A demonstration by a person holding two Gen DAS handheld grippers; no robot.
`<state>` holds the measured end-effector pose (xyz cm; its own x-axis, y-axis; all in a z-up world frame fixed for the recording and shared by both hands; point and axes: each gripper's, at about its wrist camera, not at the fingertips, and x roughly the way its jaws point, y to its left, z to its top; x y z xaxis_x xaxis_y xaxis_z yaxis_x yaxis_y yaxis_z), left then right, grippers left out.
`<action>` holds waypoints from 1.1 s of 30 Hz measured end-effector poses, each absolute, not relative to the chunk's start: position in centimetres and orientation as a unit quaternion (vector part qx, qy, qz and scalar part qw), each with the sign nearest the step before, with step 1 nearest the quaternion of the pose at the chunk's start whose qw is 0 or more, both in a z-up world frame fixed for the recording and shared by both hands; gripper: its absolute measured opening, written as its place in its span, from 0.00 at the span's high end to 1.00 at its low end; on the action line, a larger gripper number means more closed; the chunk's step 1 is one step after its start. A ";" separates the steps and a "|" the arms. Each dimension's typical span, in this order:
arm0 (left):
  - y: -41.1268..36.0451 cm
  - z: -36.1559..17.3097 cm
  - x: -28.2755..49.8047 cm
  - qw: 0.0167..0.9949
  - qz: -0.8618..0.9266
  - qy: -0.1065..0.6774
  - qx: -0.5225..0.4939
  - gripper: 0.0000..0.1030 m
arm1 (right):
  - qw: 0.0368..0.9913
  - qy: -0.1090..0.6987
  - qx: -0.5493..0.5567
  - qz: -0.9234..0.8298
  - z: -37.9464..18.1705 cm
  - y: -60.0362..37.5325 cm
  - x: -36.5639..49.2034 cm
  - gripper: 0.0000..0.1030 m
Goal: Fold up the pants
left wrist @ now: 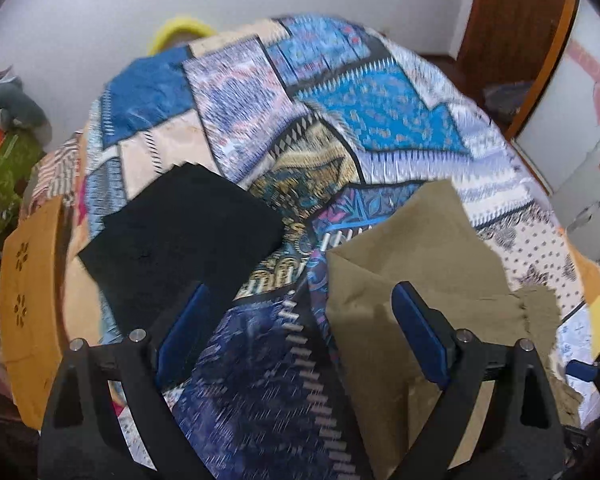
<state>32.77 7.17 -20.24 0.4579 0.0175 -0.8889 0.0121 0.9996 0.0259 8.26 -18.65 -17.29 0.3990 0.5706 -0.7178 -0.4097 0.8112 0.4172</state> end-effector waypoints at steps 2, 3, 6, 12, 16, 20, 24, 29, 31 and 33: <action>6.4 -22.0 33.9 0.842 -0.003 0.538 0.028 0.10 | 0.833 0.460 0.082 0.296 -17.2 -18.6 8.3 0.18; 6.1 -22.9 34.4 0.836 0.001 0.547 0.040 0.10 | 0.834 0.459 0.079 0.296 -17.1 -18.5 8.4 0.18; 4.9 -25.6 34.7 0.824 0.019 0.559 0.092 0.10 | 0.836 0.457 0.071 0.294 -16.9 -18.4 8.3 0.18; 4.1 -26.8 32.3 0.834 0.034 0.527 0.163 0.09 | 0.846 0.450 0.053 0.282 -16.1 -18.4 8.2 0.18; 5.4 -26.4 30.9 0.831 0.035 0.537 0.145 0.09 | 0.858 0.439 0.035 0.264 -15.2 -18.4 8.0 0.18; 7.3 -26.1 28.8 0.825 0.044 0.554 0.107 0.09 | 0.868 0.425 0.032 0.254 -14.3 -18.9 7.6 0.17; 9.0 -25.4 25.5 0.824 0.058 0.559 0.079 0.09 | 0.875 0.415 0.035 0.247 -13.5 -19.6 7.0 0.16; 10.2 -24.5 20.7 0.815 0.059 0.573 0.068 0.09 | 0.873 0.417 0.042 0.249 -13.1 -19.8 6.4 0.16; 10.0 -24.2 18.9 0.815 0.055 0.573 0.068 0.09 | 0.872 0.417 0.042 0.253 -13.1 -19.5 6.0 0.16; 9.6 -23.8 17.0 0.818 0.050 0.570 0.059 0.09 | 0.870 0.417 0.042 0.259 -13.1 -19.2 5.6 0.16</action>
